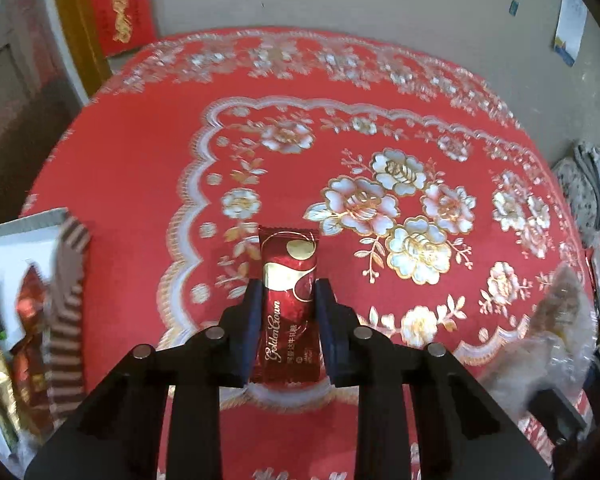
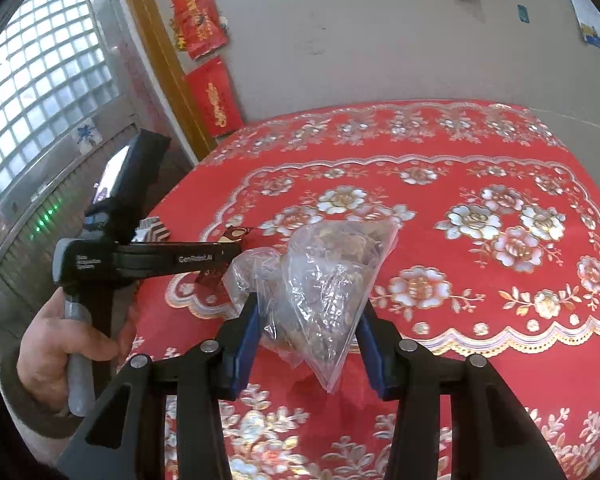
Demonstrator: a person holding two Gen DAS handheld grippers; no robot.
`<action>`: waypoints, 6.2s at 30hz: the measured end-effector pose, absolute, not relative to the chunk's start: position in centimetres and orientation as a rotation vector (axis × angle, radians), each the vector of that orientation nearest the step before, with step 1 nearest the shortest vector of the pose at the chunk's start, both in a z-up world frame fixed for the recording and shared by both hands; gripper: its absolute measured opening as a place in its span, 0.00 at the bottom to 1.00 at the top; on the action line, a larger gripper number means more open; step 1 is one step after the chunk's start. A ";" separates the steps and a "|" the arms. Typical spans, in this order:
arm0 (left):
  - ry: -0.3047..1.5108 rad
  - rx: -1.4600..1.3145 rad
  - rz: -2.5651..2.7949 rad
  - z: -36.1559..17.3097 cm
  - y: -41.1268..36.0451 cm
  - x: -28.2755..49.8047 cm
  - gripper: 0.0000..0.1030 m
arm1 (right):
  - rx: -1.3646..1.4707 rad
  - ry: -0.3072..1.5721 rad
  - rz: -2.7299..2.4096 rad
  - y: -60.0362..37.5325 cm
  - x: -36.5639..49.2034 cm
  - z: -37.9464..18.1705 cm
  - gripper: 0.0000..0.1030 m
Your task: Organize snacks
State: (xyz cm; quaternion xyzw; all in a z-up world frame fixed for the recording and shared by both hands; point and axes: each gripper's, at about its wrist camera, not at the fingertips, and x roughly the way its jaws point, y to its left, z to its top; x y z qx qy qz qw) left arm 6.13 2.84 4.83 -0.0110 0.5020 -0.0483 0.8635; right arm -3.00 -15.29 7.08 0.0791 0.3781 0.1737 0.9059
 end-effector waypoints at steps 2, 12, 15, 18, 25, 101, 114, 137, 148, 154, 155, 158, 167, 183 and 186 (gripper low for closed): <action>1.027 -0.028 -0.106 5.9 3.2 4.8 0.23 | 0.153 0.777 0.379 -14.2 -3.3 7.2 0.45; 0.932 -0.037 -0.050 8.2 7.1 -0.7 0.23 | 0.113 0.755 0.477 -9.2 -4.7 8.0 0.45; 0.911 -0.046 -0.029 8.4 8.3 -2.1 0.23 | 0.101 0.750 0.501 -7.8 -5.1 8.2 0.45; 0.880 -0.042 0.004 8.7 9.5 -3.3 0.23 | 0.090 0.746 0.525 -6.4 -5.5 8.5 0.45; 0.891 -0.085 0.030 8.1 12.4 -4.3 0.23 | 0.061 0.744 0.530 -4.5 -5.4 8.5 0.44; 0.870 -0.227 0.270 5.7 29.7 -10.2 0.23 | -0.043 0.881 0.859 18.4 -2.0 8.1 0.38; 0.891 -0.237 0.317 4.1 30.3 -10.5 0.31 | -0.003 0.843 0.882 18.7 -2.8 6.3 0.66; 0.708 -0.156 0.392 7.3 26.5 -14.1 0.83 | -0.010 0.599 0.624 10.9 -8.7 9.9 0.85; 0.713 -0.133 0.429 7.2 26.1 -15.6 0.83 | -0.043 0.570 0.587 10.4 -10.3 8.7 0.87; 0.707 -0.145 0.416 7.0 26.8 -16.5 0.83 | -0.053 0.570 0.604 10.6 -10.6 8.6 0.87; 0.702 -0.109 0.448 7.0 26.6 -16.6 0.83 | -0.057 0.566 0.605 10.7 -10.7 8.7 0.87; 0.675 -0.037 0.513 7.3 26.2 -17.1 0.83 | -0.064 0.563 0.609 10.8 -10.8 8.7 0.87; 0.651 -0.110 0.416 7.8 26.7 -17.4 0.83 | -0.077 0.573 0.615 11.3 -10.8 8.5 0.87; 0.676 -0.144 0.383 7.2 27.2 -17.0 0.83 | -0.077 0.603 0.630 11.7 -10.5 7.8 0.87; 0.668 -0.128 0.395 7.2 27.1 -17.1 0.83 | -0.073 0.608 0.630 11.7 -10.4 7.7 0.87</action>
